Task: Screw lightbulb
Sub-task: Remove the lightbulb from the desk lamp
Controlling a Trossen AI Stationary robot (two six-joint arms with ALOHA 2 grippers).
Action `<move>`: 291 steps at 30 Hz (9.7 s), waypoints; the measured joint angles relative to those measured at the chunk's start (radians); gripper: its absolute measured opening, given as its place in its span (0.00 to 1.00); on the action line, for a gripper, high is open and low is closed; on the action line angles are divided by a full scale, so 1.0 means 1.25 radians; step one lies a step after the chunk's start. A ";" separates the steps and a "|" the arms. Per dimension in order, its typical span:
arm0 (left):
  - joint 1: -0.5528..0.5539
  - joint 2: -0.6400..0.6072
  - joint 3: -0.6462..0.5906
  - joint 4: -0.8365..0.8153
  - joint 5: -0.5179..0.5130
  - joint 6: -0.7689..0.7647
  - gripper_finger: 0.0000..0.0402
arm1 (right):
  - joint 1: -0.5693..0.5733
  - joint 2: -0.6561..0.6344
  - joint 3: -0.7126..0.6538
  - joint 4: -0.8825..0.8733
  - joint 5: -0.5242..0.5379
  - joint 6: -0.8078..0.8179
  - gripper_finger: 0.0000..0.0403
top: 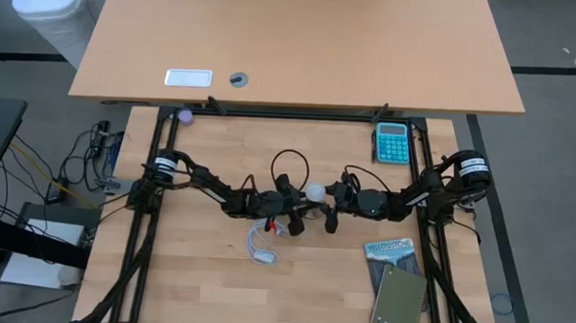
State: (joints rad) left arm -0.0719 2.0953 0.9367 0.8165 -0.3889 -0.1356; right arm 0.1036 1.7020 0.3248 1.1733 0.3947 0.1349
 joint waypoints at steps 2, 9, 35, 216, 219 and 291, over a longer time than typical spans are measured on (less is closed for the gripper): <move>0.000 0.000 0.000 0.000 -0.001 0.000 0.42 | 0.000 0.000 0.000 0.000 -0.005 -0.002 0.48; 0.000 0.000 0.000 -0.001 -0.002 0.000 0.42 | -0.004 0.000 -0.001 -0.002 -0.041 -0.013 0.43; 0.000 0.000 0.001 0.011 0.138 0.061 0.42 | -0.207 0.000 -0.021 0.019 -0.636 -0.120 0.43; 0.005 0.000 0.000 0.017 0.159 0.013 0.43 | 0.261 0.016 0.020 -0.063 0.422 0.098 0.81; 0.005 0.000 0.000 0.017 0.141 0.007 0.43 | 0.262 0.022 0.049 -0.088 0.423 0.122 0.79; 0.003 0.000 0.000 0.000 0.080 -0.021 0.43 | 0.343 0.141 0.034 0.015 0.873 0.192 0.76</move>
State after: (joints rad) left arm -0.0681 2.0949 0.9363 0.8163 -0.2893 -0.1616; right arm 0.5324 1.8778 0.3673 1.1926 1.4857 0.3754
